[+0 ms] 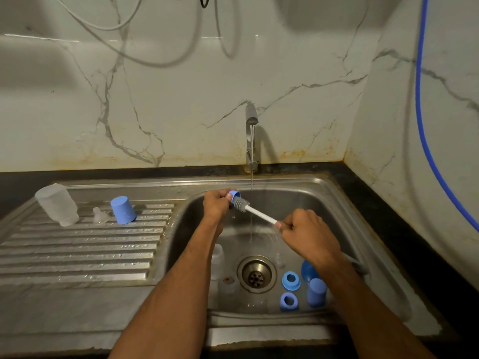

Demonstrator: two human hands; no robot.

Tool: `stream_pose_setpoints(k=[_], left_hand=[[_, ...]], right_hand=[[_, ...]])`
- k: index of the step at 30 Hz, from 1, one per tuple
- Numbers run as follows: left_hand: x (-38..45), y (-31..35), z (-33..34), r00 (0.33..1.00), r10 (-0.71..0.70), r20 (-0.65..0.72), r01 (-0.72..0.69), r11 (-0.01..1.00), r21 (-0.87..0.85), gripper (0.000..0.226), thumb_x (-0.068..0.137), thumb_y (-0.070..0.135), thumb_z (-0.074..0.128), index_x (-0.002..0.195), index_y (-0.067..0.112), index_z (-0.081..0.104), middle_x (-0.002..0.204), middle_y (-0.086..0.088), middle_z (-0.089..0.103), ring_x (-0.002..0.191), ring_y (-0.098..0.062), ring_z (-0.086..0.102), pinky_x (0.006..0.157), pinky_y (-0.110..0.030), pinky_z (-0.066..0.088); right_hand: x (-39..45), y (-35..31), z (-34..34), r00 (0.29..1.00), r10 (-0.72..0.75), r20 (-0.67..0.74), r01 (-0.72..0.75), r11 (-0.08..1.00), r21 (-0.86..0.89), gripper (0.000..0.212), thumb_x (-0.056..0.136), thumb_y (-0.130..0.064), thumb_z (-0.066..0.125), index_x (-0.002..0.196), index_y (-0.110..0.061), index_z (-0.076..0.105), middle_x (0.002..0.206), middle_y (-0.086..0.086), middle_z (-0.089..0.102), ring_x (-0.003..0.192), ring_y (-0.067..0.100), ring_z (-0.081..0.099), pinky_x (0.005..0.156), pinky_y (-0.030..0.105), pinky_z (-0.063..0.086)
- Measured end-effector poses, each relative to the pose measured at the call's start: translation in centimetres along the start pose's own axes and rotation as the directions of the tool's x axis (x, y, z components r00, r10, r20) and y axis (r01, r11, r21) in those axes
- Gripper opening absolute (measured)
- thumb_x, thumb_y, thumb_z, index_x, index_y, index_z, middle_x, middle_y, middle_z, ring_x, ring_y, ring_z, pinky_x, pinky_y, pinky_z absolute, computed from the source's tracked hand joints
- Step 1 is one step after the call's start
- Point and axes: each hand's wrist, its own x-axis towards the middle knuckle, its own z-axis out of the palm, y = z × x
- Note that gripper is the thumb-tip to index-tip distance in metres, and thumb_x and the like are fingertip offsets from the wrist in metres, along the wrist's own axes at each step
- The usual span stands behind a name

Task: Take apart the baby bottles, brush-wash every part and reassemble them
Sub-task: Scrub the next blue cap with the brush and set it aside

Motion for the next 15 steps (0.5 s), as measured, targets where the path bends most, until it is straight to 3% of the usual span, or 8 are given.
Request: stream_pose_setpoints(k=[4,10,15], left_hand=[[-0.24,0.15,0.18,0.999,0.015,0.043,-0.015,1.000,0.014,0.024,0.100,0.006,0.057,0.120,0.003,0.070,0.110,-0.011,0.072,0.100,-0.019,0.069,0.094,-0.037,0.058],[-0.03,-0.07,0.27,1.000,0.003,0.002,-0.003,1.000,-0.002,0.022,0.099,0.008,0.059,0.117,0.004,0.071,0.107,-0.010,0.072,0.099,-0.021,0.069,0.094,-0.039,0.058],[-0.22,0.38,0.20,0.999,0.010,0.042,-0.010,1.000,0.004,0.024,0.099,0.005,0.057,0.119,0.002,0.070,0.109,-0.011,0.072,0.101,-0.021,0.067,0.094,-0.037,0.058]], right_hand=[[-0.30,-0.67,-0.13,0.993,0.049,-0.107,-0.055,0.997,-0.054,0.033,0.102,-0.041,0.054,0.073,-0.025,0.051,0.067,-0.005,0.053,0.059,0.008,0.050,0.054,0.024,0.034],[0.04,0.11,0.21,0.999,0.030,0.030,-0.030,1.000,0.002,0.035,0.099,-0.043,0.060,0.071,-0.022,0.054,0.065,-0.003,0.053,0.056,0.010,0.049,0.054,0.026,0.038],[-0.23,-0.68,-0.48,0.994,0.033,-0.105,-0.037,0.998,-0.042,0.038,0.102,-0.040,0.056,0.067,-0.025,0.051,0.063,-0.004,0.053,0.056,0.009,0.051,0.054,0.025,0.037]])
